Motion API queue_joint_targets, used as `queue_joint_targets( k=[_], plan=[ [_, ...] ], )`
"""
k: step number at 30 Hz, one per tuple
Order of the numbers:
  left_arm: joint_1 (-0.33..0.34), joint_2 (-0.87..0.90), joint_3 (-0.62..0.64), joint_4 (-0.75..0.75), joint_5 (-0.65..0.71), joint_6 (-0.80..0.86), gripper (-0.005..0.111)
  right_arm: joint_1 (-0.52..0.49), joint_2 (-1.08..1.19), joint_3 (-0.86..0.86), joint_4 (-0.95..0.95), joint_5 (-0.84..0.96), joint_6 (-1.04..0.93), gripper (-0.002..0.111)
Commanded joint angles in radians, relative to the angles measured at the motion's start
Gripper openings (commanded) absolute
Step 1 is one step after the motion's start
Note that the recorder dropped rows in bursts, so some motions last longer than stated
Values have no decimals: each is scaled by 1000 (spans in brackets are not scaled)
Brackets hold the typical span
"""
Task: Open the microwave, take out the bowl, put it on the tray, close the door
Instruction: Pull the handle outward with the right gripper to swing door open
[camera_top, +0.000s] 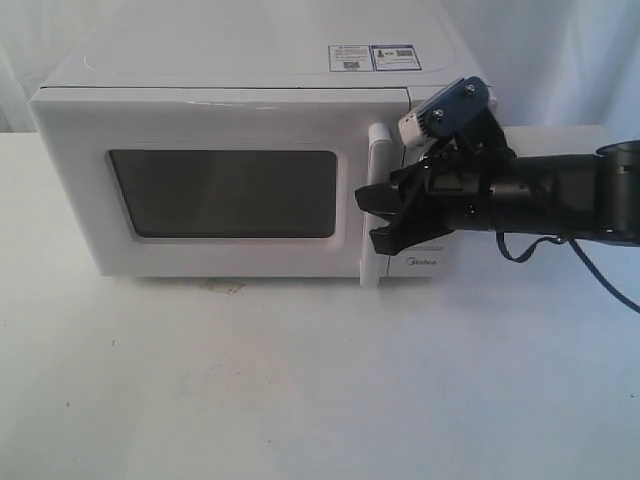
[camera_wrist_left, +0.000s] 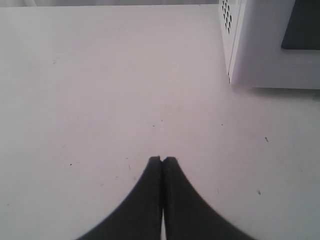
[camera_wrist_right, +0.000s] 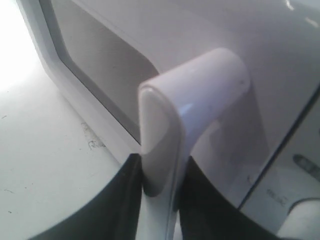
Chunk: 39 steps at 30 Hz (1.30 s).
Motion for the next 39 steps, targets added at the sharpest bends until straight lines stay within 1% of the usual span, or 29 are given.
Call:
queue_joint_targets(
  k=[1, 21, 22, 23, 24, 25, 27, 29, 30, 39],
  plan=[
    [3, -5, 3, -3, -2, -5, 0, 110, -8, 84, -46, 658, -5, 0],
    [3, -5, 3, -3, -2, -5, 0, 109, -63, 132, -46, 658, -12, 0],
    [3, -5, 3, -3, -2, -5, 0, 109, -65, 133, -46, 658, -12, 2],
    [3, -5, 3, -3, -2, -5, 0, 109, -65, 133, -46, 658, -12, 7],
    [3, -5, 3, -3, -2, -5, 0, 109, -65, 133, -51, 658, -12, 17],
    [3, -5, 3, -3, -2, -5, 0, 109, -65, 133, -52, 658, -11, 24],
    [3, -5, 3, -3, -2, -5, 0, 109, -65, 137, -55, 658, -3, 43],
    [3, -5, 3, -3, -2, -5, 0, 109, -69, 144, -57, 658, 2, 57],
    [3, -5, 3, -3, -2, -5, 0, 109, -77, 146, -62, 658, 6, 61],
    [3, -5, 3, -3, -2, -5, 0, 109, -189, 198, -78, 658, 26, 61]
  ],
)
